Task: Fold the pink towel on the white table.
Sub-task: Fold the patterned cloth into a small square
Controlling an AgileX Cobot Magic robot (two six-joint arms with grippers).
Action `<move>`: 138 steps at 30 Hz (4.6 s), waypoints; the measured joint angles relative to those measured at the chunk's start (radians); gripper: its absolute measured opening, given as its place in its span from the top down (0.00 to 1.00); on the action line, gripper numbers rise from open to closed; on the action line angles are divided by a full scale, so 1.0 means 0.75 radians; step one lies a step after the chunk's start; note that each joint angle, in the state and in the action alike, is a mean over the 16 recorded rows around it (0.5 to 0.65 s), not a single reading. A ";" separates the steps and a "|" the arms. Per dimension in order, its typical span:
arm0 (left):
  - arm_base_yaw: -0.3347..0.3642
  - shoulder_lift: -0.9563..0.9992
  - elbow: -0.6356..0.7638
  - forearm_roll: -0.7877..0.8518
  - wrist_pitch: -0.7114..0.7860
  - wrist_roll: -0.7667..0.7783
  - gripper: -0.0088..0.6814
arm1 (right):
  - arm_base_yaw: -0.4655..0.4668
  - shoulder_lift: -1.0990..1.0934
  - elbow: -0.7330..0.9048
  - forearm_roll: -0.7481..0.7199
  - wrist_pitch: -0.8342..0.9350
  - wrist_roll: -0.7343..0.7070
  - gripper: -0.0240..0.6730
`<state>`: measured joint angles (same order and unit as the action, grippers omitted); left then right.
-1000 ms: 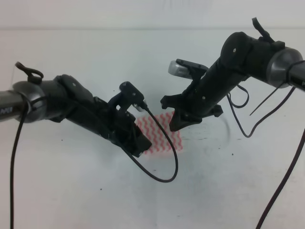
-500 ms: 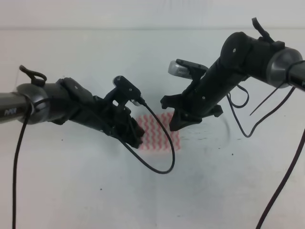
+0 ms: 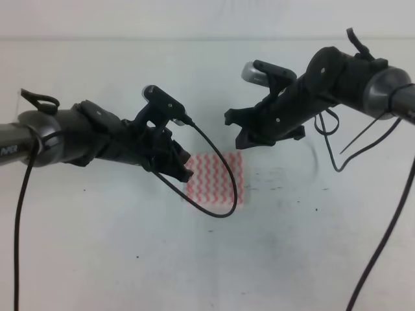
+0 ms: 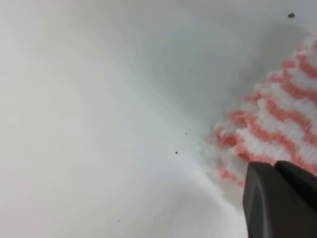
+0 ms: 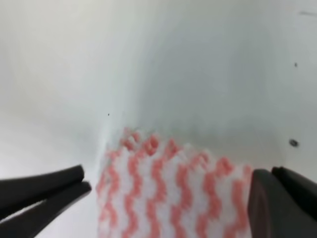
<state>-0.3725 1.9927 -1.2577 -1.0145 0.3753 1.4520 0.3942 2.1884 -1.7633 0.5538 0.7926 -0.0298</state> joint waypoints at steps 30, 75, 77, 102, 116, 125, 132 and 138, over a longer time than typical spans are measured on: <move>-0.023 0.023 0.000 -0.078 0.160 0.108 0.99 | -0.007 -0.096 -0.165 -0.151 0.124 0.094 0.97; -0.094 0.003 -0.024 0.013 0.152 -0.035 0.99 | -0.006 -0.195 -0.164 -0.191 0.279 0.082 0.97; -0.094 -0.032 -0.020 0.015 0.143 -0.048 0.99 | -0.006 -0.209 -0.164 -0.193 0.288 0.078 0.97; -0.094 -1.182 0.695 -0.346 -0.261 -0.133 0.99 | -0.006 -1.267 0.646 -0.249 0.051 0.065 0.97; -0.094 -1.964 1.208 -0.435 -0.341 -0.154 0.99 | -0.006 -2.046 1.386 -0.295 -0.311 0.034 0.97; -0.094 -2.310 1.497 -0.468 -0.477 -0.177 0.99 | -0.006 -2.361 1.793 -0.302 -0.666 -0.039 0.97; -0.094 -2.401 1.633 -0.511 -0.666 -0.182 0.99 | -0.006 -2.447 2.021 -0.310 -0.945 -0.097 0.97; -0.094 -2.411 1.678 -0.554 -0.756 -0.186 0.99 | -0.006 -2.445 2.113 -0.331 -1.060 -0.107 0.97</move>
<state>-0.4432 0.1846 0.0012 -1.4297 -0.1915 1.3125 0.3895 0.3544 -0.1783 0.3057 -0.0021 -0.1100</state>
